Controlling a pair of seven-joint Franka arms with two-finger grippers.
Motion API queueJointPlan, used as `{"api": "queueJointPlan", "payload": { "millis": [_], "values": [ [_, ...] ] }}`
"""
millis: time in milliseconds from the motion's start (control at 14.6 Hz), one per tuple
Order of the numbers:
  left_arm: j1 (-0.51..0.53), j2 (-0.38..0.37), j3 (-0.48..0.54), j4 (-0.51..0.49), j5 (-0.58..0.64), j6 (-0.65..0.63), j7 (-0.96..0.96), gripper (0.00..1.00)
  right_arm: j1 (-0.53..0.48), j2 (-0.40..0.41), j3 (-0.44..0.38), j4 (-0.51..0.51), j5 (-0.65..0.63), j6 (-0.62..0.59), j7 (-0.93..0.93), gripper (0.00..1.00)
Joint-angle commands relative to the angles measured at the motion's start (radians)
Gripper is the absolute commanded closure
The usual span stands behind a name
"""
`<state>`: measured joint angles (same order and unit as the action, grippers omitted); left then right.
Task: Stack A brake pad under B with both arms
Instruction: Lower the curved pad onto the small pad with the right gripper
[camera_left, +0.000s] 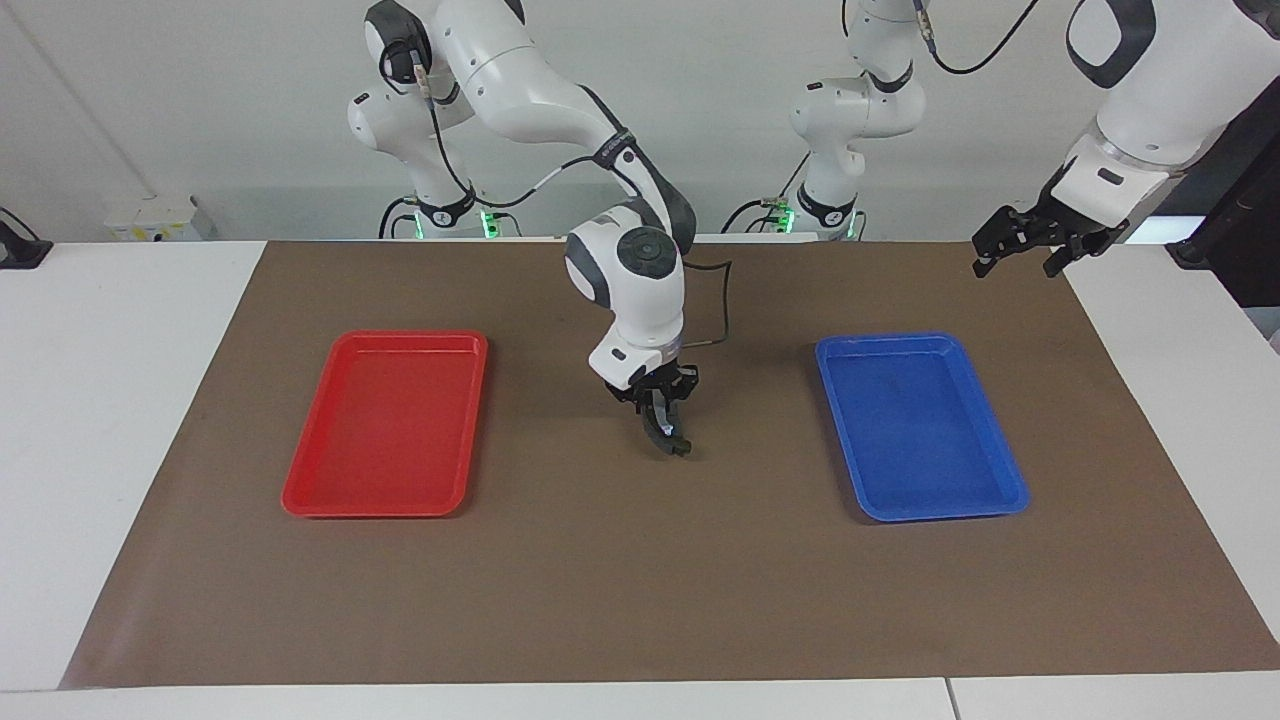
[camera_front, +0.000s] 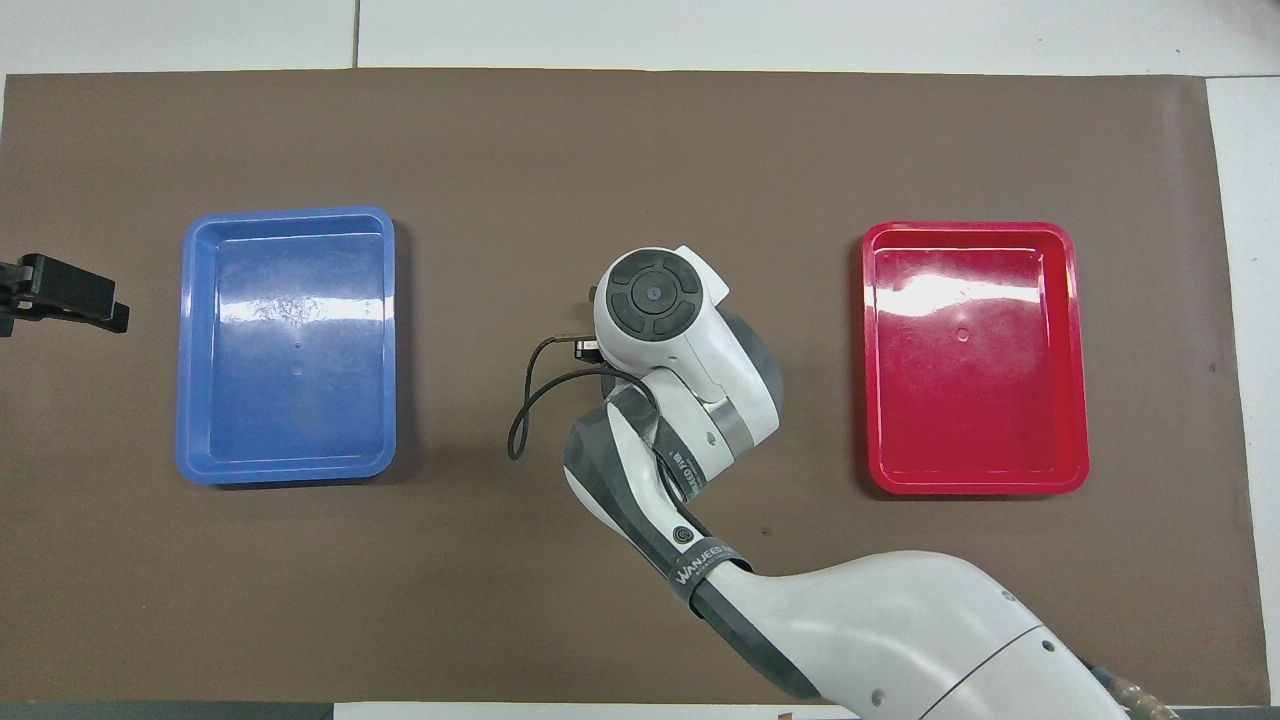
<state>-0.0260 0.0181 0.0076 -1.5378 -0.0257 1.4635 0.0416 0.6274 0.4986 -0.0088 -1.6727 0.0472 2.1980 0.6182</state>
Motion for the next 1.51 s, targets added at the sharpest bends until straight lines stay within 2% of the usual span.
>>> {"api": "queueJointPlan", "payload": {
  "millis": [0, 1441],
  "values": [
    [0.006, -0.017, -0.006, -0.015, 0.012, -0.012, 0.008, 0.00, 0.003, -0.025, 0.001, -0.041, -0.016, 0.035, 0.017, 1.00],
    [0.006, -0.018, -0.006, -0.016, 0.012, -0.011, 0.009, 0.00, 0.028, -0.045, 0.001, -0.108, -0.018, 0.072, -0.021, 0.99]
  ]
}}
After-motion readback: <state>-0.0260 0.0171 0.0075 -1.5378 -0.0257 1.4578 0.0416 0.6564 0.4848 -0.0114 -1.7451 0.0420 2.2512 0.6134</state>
